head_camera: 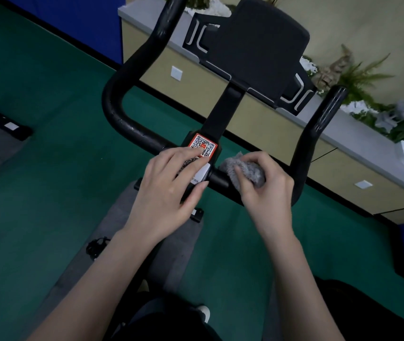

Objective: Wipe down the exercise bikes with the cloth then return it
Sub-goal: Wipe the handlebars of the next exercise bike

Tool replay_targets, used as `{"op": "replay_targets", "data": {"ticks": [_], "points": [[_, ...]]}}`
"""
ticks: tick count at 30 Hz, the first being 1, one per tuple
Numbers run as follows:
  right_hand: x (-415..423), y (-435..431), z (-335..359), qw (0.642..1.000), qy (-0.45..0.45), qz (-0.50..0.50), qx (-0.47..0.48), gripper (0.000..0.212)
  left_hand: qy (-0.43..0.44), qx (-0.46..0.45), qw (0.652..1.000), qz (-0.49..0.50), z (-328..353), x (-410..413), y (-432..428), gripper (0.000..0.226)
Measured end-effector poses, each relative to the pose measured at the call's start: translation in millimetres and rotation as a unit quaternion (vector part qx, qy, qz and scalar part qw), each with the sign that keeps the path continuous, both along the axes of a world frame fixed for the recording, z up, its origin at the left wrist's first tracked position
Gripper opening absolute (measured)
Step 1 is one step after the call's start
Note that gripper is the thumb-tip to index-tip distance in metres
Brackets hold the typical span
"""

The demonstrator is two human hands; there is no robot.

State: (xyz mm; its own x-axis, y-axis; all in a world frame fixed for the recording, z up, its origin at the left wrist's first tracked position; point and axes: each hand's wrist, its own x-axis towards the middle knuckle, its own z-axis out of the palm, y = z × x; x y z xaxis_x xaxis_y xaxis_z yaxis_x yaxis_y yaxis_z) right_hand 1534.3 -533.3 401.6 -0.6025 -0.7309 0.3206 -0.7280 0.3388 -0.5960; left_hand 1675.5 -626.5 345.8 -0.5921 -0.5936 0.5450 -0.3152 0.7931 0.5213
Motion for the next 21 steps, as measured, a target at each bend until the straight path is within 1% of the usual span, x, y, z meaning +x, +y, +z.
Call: {"op": "replay_targets", "data": {"ticks": [2, 4, 6, 10, 13, 15, 19, 21], "points": [[1, -7, 0, 1.000, 0.002, 0.000, 0.015, 0.008, 0.002, -0.003, 1.000, 0.001, -1, -1, 0, 0.036], [5, -9, -1, 1.000, 0.013, 0.004, 0.024, 0.015, 0.007, -0.007, 1.000, 0.003, -1, -1, 0, 0.037], [8, -6, 0, 1.000, 0.018, 0.008, 0.014, 0.021, 0.009, -0.009, 1.000, 0.004, -2, -2, 0, 0.037], [4, 8, -1, 1.000, 0.012, -0.008, 0.006, 0.010, 0.011, -0.009, 1.000, 0.002, -4, -2, -1, 0.037], [0, 16, -2, 0.999, -0.016, -0.033, -0.010, 0.010, 0.010, -0.011, 1.000, 0.003, -3, -2, 0, 0.036], [1, 15, -4, 0.999, -0.003, -0.031, -0.014, 0.010, 0.008, -0.011, 1.000, 0.003, -3, -2, 0, 0.036], [5, 13, -6, 0.999, 0.033, -0.010, 0.017, 0.012, -0.002, -0.010, 1.000, 0.001, -1, -1, 1, 0.037], [5, 19, -4, 0.998, 0.033, 0.020, 0.048, 0.022, -0.006, -0.010, 1.000, -0.001, -1, 0, 0, 0.037]]}}
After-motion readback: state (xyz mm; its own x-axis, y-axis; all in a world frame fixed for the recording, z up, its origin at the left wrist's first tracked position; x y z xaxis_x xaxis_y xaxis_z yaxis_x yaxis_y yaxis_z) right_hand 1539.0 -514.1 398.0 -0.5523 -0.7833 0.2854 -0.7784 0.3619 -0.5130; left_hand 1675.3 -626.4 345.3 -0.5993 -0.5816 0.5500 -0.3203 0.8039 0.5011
